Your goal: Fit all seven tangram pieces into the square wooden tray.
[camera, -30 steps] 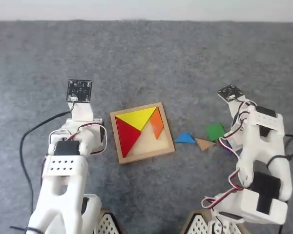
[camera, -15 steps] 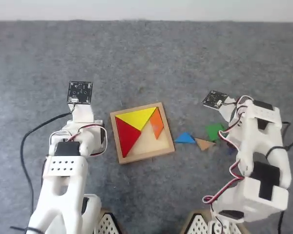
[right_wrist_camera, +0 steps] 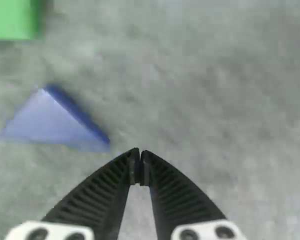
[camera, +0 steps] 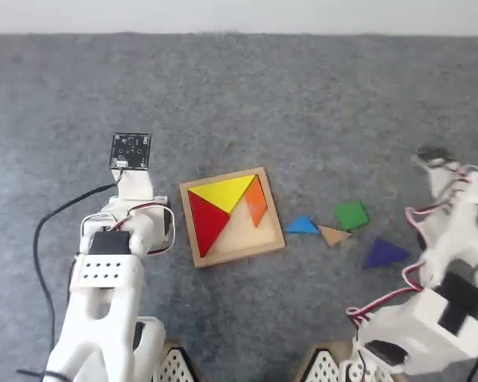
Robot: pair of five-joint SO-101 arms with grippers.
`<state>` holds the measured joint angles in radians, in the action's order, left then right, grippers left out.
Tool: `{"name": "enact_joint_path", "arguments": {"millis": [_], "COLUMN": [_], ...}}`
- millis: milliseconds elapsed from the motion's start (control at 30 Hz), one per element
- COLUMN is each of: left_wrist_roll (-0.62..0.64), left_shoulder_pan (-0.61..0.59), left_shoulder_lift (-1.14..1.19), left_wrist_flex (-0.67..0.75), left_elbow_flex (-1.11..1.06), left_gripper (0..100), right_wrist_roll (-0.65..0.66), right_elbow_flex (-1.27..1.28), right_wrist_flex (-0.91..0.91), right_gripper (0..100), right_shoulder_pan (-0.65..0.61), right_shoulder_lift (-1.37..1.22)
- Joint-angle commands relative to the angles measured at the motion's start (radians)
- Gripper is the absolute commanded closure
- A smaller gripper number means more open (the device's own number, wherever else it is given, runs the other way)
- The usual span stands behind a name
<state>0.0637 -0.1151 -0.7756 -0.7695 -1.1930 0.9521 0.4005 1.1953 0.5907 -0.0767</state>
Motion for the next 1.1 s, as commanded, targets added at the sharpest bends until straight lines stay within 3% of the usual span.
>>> {"name": "enact_joint_path", "arguments": {"millis": [0, 100, 300, 467, 633, 900, 1067], "left_wrist_roll": [-0.015, -0.015, -0.015, -0.017, -0.017, -0.017, -0.017], "left_shoulder_pan": [0.0, 0.0, 0.0, 0.0, 0.0, 0.0, 0.0], "left_shoulder_lift": [-0.02, -0.023, -0.021, -0.021, -0.021, -0.021, -0.023], "left_wrist_flex": [0.012, 0.006, 0.008, 0.008, 0.009, 0.009, 0.006], "left_elbow_flex": [0.015, 0.015, 0.015, 0.013, 0.012, 0.013, 0.015], "left_gripper": [95, 95, 95, 95, 95, 95, 95], "right_wrist_roll": [0.123, 0.33, 0.588, 0.776, 0.959, 0.959, 0.767], "right_elbow_flex": [-0.049, -0.012, 0.129, 0.244, 0.313, 0.315, 0.282], "right_wrist_flex": [0.056, 0.114, 0.085, 0.082, 0.031, -0.111, -0.156], "right_gripper": [97.3, 87.9, 60.7, 58.6, 58.6, 58.6, 59.1], "right_shoulder_pan": [0.025, -0.028, -0.188, -0.291, -0.308, -0.295, -0.297], "right_shoulder_lift": [0.081, 0.151, 0.239, 0.275, 0.265, 0.136, 0.059]}}
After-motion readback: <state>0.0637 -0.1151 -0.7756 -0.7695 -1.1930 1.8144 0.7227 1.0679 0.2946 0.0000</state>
